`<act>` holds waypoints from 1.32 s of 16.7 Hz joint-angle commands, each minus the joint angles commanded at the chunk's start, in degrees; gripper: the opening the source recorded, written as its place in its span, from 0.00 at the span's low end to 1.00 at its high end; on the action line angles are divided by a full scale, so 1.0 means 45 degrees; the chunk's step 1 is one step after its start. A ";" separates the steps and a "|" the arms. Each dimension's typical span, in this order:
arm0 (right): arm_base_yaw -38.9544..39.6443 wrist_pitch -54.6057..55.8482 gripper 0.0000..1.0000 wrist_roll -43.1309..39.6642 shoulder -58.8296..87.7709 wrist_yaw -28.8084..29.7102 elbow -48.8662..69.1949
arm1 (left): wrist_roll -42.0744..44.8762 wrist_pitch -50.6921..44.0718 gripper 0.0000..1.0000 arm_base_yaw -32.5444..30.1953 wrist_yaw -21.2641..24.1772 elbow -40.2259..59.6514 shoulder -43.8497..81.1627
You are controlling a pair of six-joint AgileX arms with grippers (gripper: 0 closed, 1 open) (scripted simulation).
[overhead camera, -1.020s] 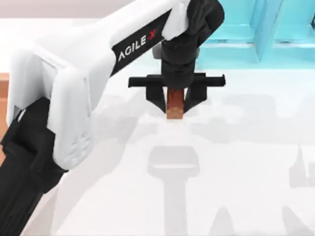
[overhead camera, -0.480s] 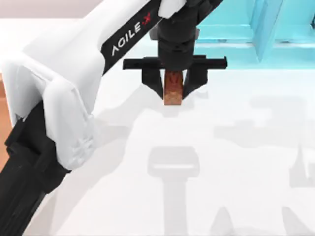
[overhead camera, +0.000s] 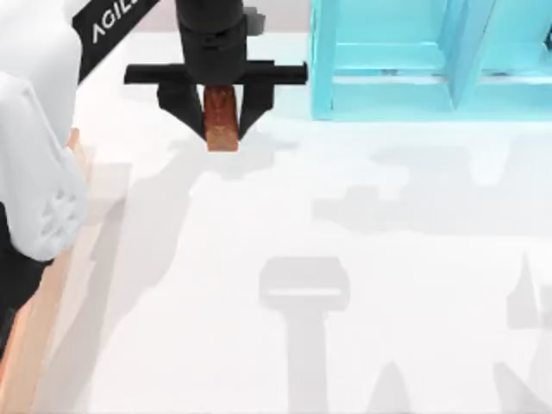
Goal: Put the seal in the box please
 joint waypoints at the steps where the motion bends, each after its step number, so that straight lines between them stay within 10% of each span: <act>1: 0.0000 0.0000 1.00 0.0000 0.0000 0.0000 0.0000 | 0.0699 0.0232 0.00 0.0695 -0.0007 -0.0864 -0.0585; 12: 0.0000 0.0000 1.00 0.0000 0.0000 0.0000 0.0000 | 0.8819 0.3013 0.00 0.8999 -0.0047 -1.0809 -0.7548; 22: 0.0000 0.0000 1.00 0.0000 0.0000 0.0000 0.0000 | 0.9542 0.3726 0.00 0.9654 -0.0098 -1.2019 -0.8073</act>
